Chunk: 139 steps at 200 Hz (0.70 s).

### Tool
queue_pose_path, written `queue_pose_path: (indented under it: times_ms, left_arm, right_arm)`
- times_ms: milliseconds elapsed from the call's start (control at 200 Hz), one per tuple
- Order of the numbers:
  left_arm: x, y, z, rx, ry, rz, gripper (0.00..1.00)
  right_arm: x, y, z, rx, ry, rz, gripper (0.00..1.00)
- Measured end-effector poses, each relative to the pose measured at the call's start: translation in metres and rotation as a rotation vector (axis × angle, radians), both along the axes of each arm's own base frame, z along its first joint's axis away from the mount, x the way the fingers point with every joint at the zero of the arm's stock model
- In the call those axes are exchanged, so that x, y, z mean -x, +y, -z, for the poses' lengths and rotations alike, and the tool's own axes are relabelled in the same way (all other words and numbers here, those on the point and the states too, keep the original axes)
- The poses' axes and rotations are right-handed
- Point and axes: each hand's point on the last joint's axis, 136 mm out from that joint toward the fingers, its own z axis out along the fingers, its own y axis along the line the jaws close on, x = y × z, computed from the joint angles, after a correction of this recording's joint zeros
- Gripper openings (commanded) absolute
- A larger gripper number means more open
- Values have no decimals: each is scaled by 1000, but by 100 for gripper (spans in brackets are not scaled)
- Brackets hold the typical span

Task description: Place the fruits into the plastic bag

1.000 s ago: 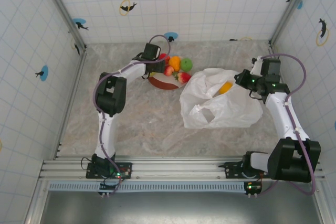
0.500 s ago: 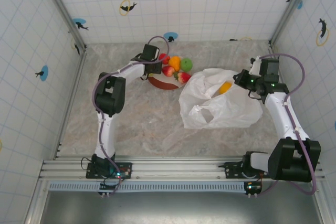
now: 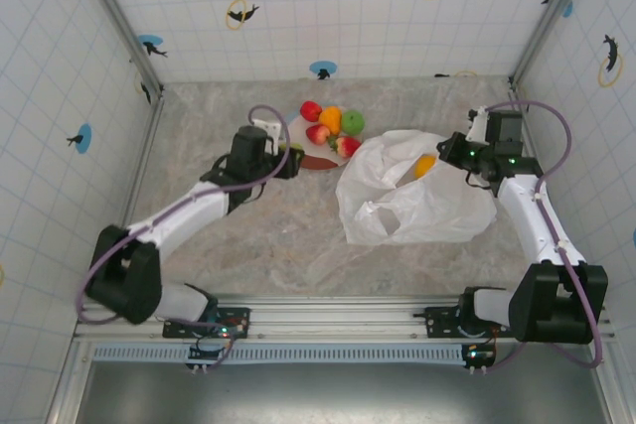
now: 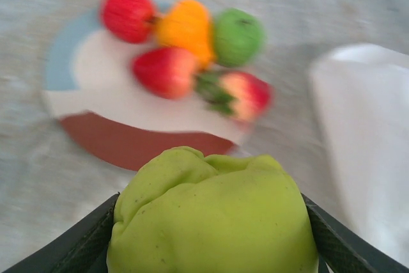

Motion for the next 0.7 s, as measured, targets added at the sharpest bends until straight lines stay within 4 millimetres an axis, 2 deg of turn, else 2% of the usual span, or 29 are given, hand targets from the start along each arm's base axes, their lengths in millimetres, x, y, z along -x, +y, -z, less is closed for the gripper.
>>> queue_pose_path:
  times_ms: [190,305,425,581,696]
  left_arm:
    - [81,-58,8,55,27,263,54]
    - [106,-85,17,53,49,362,53]
    - [107,-103,35,18,82,397,53]
    - [85,-126,59,-51,89,415,52]
    - [74,-145,61,-51,77,442,53]
  right_arm:
    - [1,7,-1,-4,-1,-13,0]
    - [1,12,-2,-9,-5,-22,0]
    - [2,19,-1,-3,-4,-32,0]
    - [3,24,-1,6,-4,-42,0]
    - [4,27,2,14,-1,-51,0]
